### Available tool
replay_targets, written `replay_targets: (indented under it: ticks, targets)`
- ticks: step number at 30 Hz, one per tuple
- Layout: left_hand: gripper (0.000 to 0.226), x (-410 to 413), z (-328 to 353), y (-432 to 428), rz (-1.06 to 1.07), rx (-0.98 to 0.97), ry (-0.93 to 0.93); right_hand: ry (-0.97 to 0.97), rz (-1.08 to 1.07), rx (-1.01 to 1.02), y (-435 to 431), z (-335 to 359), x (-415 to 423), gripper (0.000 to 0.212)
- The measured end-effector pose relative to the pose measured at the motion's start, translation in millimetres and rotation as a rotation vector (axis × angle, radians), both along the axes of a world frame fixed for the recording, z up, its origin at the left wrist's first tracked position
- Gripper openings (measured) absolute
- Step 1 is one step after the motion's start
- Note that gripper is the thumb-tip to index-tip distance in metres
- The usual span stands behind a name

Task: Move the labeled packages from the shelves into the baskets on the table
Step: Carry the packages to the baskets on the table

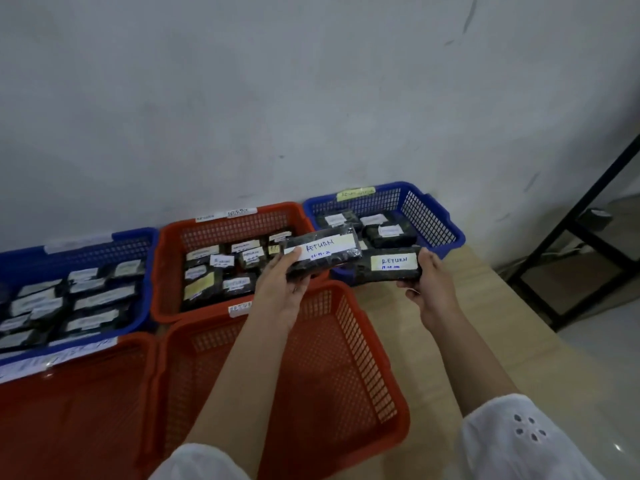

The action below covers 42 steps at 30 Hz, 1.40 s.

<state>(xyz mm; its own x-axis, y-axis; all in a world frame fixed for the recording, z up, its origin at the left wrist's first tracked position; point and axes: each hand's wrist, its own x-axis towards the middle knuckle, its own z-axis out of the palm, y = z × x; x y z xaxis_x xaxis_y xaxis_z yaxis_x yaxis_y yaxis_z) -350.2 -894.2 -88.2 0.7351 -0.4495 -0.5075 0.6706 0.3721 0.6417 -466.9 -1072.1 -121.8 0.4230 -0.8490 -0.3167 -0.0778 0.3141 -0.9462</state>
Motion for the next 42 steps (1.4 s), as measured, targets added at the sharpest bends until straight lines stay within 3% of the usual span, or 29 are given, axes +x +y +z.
replay_targets:
  ticks: [10,15,20,25,29,37,40,42]
  targets:
    - [0.015,-8.0,-22.5,-93.4,0.183,0.031,0.05,0.063,0.113,-0.138,-146.8,-23.0,31.2,0.033]
    - [0.017,-14.6,-34.1,-131.4,0.278,0.048,0.069,0.271,0.3,-0.301,-192.0,-48.9,54.2,0.029]
    - [0.014,-18.4,-39.5,-150.6,0.336,0.085,0.081,0.53,0.499,-0.446,-205.5,-63.9,74.6,0.019]
    - [0.014,-16.0,-44.8,-156.7,0.38,0.123,0.083,0.622,0.673,-0.325,-217.6,-71.0,88.9,0.02]
    - [0.016,-14.9,-44.2,-161.2,0.37,0.133,0.087,0.87,0.826,-0.477,-231.5,-76.7,84.4,0.018]
    - [0.02,-16.4,-38.3,-159.9,0.351,0.131,0.065,1.092,0.945,-0.593,-214.2,-81.9,98.2,0.031]
    - [0.021,-17.6,-38.7,-153.2,0.35,0.129,0.057,1.24,0.865,-0.714,-201.8,-83.7,94.8,0.021]
    - [0.02,-18.4,-39.3,-147.1,0.343,0.131,0.05,1.258,0.831,-0.702,-198.6,-80.1,90.5,0.032]
